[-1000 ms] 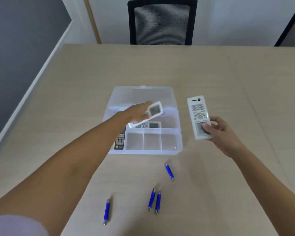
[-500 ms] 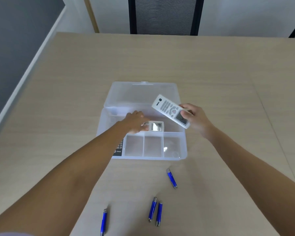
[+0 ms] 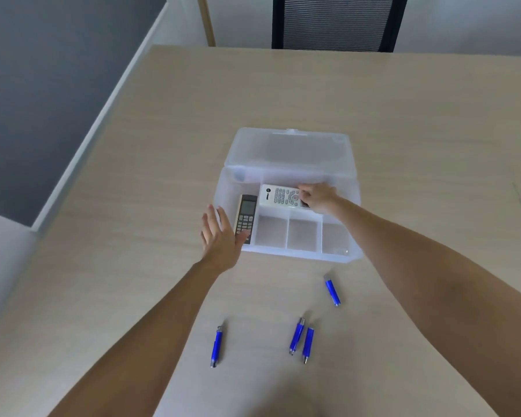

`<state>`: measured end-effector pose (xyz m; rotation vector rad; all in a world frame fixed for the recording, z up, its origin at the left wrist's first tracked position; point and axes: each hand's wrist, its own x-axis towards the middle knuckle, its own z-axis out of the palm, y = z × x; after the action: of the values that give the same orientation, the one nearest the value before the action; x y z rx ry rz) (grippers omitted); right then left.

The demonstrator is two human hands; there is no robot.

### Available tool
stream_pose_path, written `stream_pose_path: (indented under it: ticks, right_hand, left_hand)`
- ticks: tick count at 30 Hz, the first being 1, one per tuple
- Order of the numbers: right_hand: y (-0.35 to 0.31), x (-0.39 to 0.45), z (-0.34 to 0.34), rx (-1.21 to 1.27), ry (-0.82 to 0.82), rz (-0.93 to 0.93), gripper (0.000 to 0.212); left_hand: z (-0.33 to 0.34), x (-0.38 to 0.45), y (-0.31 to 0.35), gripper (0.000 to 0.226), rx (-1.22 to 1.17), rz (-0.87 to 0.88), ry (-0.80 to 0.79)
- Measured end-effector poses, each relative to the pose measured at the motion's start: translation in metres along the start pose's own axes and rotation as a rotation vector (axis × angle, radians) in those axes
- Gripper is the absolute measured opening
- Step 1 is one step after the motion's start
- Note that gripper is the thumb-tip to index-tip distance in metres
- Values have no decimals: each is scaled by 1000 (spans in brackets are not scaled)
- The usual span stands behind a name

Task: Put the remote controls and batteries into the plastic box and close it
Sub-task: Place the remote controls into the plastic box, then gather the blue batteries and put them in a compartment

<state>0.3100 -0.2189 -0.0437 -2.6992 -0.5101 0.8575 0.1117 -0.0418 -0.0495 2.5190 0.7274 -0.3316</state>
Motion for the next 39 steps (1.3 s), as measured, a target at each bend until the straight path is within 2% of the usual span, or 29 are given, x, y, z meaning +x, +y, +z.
stream_pose_path:
  ticks: [2,3,5,7,9,11,14,16,19,21,24,27,29,31,33,35,37,39]
  right_hand:
    - [-3,-8,7,-68,-6,-1,47]
    - [-7,-18,9,-68,45,-11,51]
    - [-13,-50,15,32,282,-101,52]
    - [-12,-101,29,247,527,-264,36]
    - [0,-152,60,242,618,-313,19]
    - [17,-188,98,94,541,-229,17]
    - [39,-202,132,-87,278,15,32]
    - [46,-197,133,-163,164,68,41]
    - [52,-194,125,-116,92,66,32]
    - [54,-204,121,-58,87,100,27]
    - [59,-223,131,54,117,136,30]
    - [65,-235,144,342,67,300,27]
    - [68,-243,148,675,3,435,17]
    - [69,-250,152,864,-44,487,15]
    - [64,-253,156,887,-41,473,14]
    - [50,-251,157,823,-12,448,17]
    - [34,-243,160,646,5,377,23]
    - [17,-237,165,442,24,314,33]
  left_hand:
    - [-4,3,1,85,-12,-1,-52]
    - [-7,2,-1,87,-55,22,-68]
    - [-12,-8,-4,92,-253,56,-38]
    - [-11,-33,-10,93,-450,55,96]
    - [3,-68,-24,88,-465,44,244]
    - [26,-106,-46,83,-389,-32,241]
    - [55,-155,-75,81,-150,-194,20]
    - [65,-175,-84,66,15,-193,-78]
    - [64,-179,-77,32,165,-98,-122]
    - [60,-175,-64,25,112,-97,-117]
    - [62,-168,-30,11,17,-49,-139]
    - [78,-163,14,14,-89,23,-209]
    - [94,-158,35,32,-141,45,-279]
    - [109,-155,45,46,13,73,-310]
    - [118,-153,41,49,288,136,-252]
    - [118,-153,28,50,454,192,-173]
    - [114,-148,13,48,445,180,-144]
    - [101,-139,5,41,314,129,-183]
